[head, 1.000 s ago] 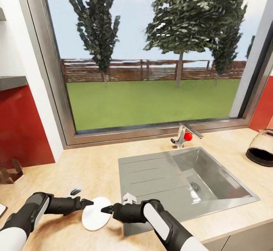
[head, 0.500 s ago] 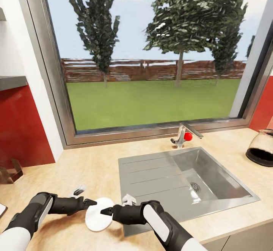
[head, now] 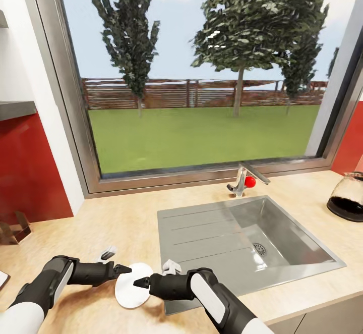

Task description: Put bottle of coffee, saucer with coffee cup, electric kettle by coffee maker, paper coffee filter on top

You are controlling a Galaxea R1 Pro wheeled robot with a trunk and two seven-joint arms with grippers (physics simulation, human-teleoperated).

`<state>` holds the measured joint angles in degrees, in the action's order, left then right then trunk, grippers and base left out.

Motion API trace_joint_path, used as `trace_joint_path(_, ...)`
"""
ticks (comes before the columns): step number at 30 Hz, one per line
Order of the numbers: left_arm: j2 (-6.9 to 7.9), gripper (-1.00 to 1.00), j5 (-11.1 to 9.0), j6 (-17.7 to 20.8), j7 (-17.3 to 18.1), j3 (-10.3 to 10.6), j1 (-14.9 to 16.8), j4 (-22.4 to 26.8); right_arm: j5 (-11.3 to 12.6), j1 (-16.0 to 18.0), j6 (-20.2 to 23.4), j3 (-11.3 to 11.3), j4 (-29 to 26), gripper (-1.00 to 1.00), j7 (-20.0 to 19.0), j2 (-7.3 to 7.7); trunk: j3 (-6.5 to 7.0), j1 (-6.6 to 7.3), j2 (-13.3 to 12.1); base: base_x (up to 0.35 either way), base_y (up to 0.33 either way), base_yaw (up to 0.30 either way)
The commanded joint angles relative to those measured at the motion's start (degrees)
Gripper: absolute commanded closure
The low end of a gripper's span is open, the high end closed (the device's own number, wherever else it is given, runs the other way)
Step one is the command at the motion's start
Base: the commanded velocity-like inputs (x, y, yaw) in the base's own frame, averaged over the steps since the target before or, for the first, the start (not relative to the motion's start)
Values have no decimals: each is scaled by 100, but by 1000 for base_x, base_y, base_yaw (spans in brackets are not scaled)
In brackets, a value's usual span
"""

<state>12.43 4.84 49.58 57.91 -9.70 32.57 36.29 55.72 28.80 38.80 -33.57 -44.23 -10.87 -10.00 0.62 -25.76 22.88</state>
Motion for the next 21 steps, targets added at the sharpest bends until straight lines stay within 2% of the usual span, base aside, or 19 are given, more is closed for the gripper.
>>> trace_joint_path(1,-13,-100,73,34,45,-23,2,1,-9,3,14,-1,1,-100,-21,0,-3,-3,4,0,0,0)
trace_joint_path(12,-48,-100,78,34,50,-30,2,9,-9,-5,14,-1,7,-100,-14,0,-3,-3,4,0,0,0)
trace_joint_path(13,-49,-100,71,32,54,-27,-2,5,-2,-6,6,7,163,-100,-12,0,-3,-3,4,0,0,0)
trace_joint_path(21,-53,-100,70,34,54,-27,-4,2,-8,-6,-141,8,275,-100,-4,0,-3,-3,4,0,0,0)
